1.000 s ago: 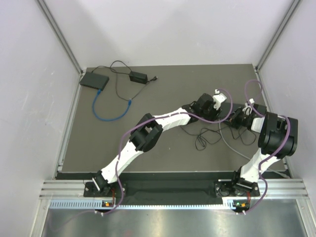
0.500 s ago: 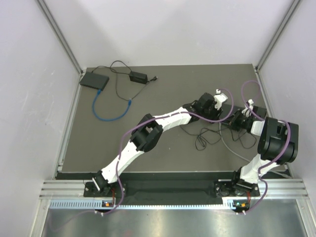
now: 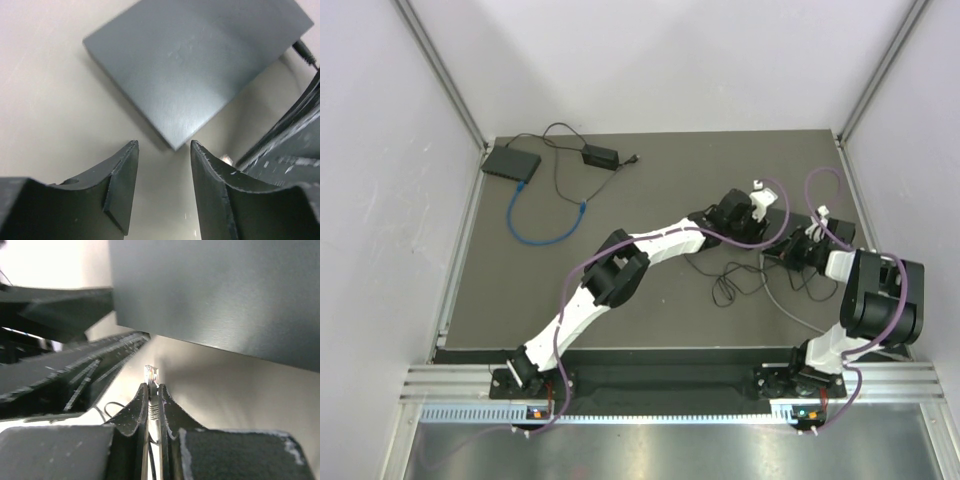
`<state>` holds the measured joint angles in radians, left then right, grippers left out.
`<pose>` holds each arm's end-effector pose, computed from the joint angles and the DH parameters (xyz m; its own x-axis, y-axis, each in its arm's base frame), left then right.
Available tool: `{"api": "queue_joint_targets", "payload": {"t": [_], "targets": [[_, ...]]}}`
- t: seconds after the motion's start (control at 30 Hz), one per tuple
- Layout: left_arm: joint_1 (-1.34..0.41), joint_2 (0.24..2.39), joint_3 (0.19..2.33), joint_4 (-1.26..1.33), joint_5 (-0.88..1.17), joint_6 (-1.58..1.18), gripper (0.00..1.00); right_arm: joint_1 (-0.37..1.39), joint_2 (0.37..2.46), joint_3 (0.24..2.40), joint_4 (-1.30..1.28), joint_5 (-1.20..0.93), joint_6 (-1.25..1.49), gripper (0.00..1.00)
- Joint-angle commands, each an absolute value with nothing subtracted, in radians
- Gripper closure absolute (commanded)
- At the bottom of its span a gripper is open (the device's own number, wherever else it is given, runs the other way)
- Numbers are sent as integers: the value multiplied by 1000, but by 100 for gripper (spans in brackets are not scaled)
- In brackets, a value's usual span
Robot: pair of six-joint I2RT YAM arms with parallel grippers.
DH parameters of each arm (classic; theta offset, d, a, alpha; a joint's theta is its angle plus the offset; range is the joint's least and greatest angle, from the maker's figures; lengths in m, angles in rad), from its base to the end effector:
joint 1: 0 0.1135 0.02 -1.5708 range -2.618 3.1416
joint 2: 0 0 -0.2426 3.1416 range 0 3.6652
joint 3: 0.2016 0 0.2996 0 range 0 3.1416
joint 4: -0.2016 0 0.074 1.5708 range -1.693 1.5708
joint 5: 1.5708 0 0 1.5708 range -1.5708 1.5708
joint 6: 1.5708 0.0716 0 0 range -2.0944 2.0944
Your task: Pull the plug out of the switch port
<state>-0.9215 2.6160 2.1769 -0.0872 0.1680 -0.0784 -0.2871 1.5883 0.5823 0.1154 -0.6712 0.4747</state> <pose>0.3811 -0.5218 0.0921 -0.3711 0.3612 -0.8554 0.8463 0.5108 -0.1515 0.3136 -0.0462 0.0391 -0.7333 0.5897 -0.3384 0.2044 0.6659 0.7175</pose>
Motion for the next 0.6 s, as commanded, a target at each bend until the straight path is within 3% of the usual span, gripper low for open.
{"api": "queue_joint_targets", "payload": {"t": [0.0,0.33,0.57], "targets": [[-907,2507,2091,-107,143,-115,48,-284,1497,607,152,-684,511,100],[-821,2200,1925,-143,190,-294,46,-278,1416,626,481,-735,684,100],[-815,2002,1826,-192,176,-331,46,-143,1495,736,707,-623,804,100]]}}
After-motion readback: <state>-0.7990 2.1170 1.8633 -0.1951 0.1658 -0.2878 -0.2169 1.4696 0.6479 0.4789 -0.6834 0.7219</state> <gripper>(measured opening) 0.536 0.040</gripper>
